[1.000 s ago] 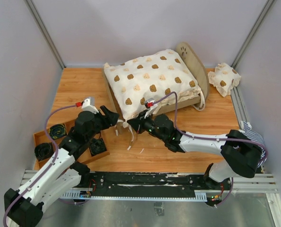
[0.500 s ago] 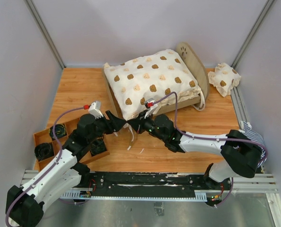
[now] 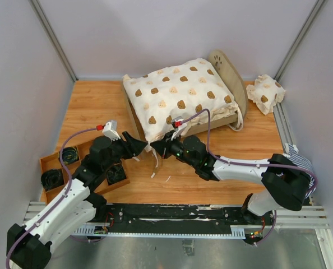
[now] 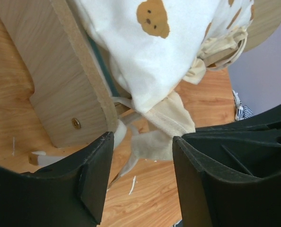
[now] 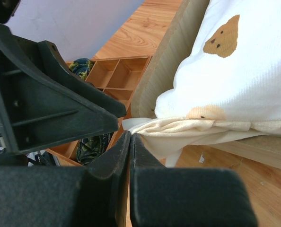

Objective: Set up the pet bed

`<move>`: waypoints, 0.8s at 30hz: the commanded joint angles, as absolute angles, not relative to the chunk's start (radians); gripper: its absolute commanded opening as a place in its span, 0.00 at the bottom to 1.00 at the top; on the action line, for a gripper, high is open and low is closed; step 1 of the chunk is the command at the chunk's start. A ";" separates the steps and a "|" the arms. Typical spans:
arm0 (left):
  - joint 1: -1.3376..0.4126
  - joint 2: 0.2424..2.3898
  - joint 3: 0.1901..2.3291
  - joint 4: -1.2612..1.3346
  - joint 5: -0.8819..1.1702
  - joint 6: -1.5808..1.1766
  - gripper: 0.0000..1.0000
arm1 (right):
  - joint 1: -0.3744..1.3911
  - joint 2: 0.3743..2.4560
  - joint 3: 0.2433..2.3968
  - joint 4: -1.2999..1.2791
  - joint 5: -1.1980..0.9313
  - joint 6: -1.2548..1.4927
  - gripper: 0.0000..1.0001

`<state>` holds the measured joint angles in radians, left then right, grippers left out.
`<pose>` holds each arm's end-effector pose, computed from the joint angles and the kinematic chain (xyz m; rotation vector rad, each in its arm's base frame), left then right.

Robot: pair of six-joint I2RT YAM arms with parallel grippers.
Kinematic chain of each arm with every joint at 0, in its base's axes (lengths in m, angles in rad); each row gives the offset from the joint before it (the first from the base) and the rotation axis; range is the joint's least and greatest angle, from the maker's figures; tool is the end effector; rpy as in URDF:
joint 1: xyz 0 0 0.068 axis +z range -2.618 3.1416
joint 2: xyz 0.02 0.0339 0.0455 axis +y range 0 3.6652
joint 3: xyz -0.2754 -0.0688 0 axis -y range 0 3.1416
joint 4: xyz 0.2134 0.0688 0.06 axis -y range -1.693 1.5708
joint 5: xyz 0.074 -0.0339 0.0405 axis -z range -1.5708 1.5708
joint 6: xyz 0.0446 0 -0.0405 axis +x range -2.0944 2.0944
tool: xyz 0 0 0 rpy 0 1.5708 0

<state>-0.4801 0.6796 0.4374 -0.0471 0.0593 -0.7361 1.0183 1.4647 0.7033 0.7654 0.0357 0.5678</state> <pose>0.1238 -0.0674 0.2598 -0.2070 1.9472 -0.8817 0.1616 0.2590 0.2840 -0.3504 1.6657 1.1961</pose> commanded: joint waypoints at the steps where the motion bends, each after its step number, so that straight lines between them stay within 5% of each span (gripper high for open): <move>1: -0.476 0.693 0.440 -0.053 0.028 -0.729 0.51 | 1.014 1.439 0.726 0.851 -0.015 0.616 0.00; 19: -0.476 0.566 0.468 -0.130 0.093 -0.759 0.57 | 1.029 1.563 0.811 0.909 -0.012 0.714 0.01; 24: -0.476 0.627 0.486 -0.128 0.097 -0.739 0.56 | 1.026 1.458 0.752 0.695 0.079 0.548 0.34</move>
